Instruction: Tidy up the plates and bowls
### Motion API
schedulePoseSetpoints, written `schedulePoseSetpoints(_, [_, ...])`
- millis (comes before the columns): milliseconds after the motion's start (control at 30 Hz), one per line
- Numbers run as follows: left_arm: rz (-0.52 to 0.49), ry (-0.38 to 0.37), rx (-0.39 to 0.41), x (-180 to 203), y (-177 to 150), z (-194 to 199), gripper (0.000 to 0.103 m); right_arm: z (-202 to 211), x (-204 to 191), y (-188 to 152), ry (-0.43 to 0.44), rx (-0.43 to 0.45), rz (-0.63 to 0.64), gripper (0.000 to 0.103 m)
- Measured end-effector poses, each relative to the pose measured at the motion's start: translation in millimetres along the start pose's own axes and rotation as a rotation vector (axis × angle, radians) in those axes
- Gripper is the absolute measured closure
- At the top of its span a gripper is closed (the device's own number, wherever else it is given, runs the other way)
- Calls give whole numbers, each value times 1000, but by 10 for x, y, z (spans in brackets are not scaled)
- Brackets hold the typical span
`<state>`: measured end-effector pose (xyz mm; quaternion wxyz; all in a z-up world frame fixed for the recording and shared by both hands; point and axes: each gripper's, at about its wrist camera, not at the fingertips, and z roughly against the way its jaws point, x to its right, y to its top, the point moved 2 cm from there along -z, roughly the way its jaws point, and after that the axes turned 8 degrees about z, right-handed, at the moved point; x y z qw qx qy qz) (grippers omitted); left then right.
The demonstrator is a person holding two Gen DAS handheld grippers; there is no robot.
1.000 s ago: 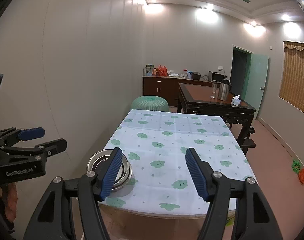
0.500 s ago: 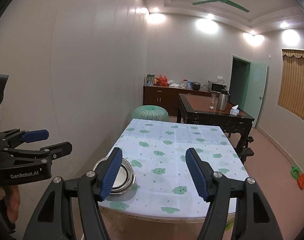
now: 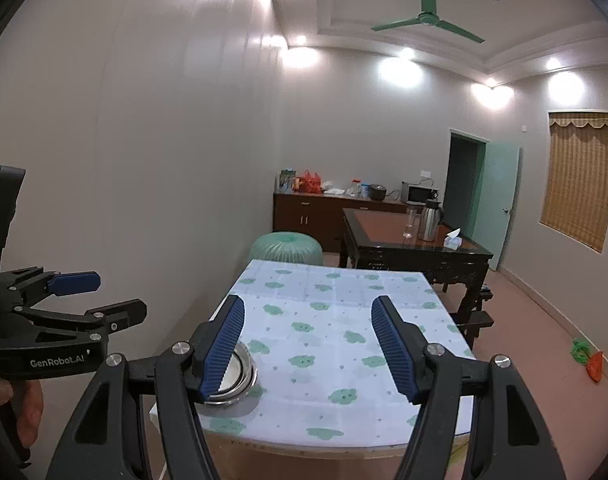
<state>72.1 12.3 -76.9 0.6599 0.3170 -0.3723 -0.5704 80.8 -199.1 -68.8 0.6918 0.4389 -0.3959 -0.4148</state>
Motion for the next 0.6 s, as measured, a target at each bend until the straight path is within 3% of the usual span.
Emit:
schedulePoseSetpoints(333, [-14, -29, -1, 159, 98, -94, 26, -8, 70, 33, -18, 17, 9, 34])
schedulePoseSetpoints(400, [-13, -20, 2, 186, 114, -134, 12, -5, 105, 43, -24, 24, 6, 34])
schedulePoseSetpoints(600, [-39, -10, 2, 308, 124, -194, 10, -42, 189, 17, -26, 15, -8, 34])
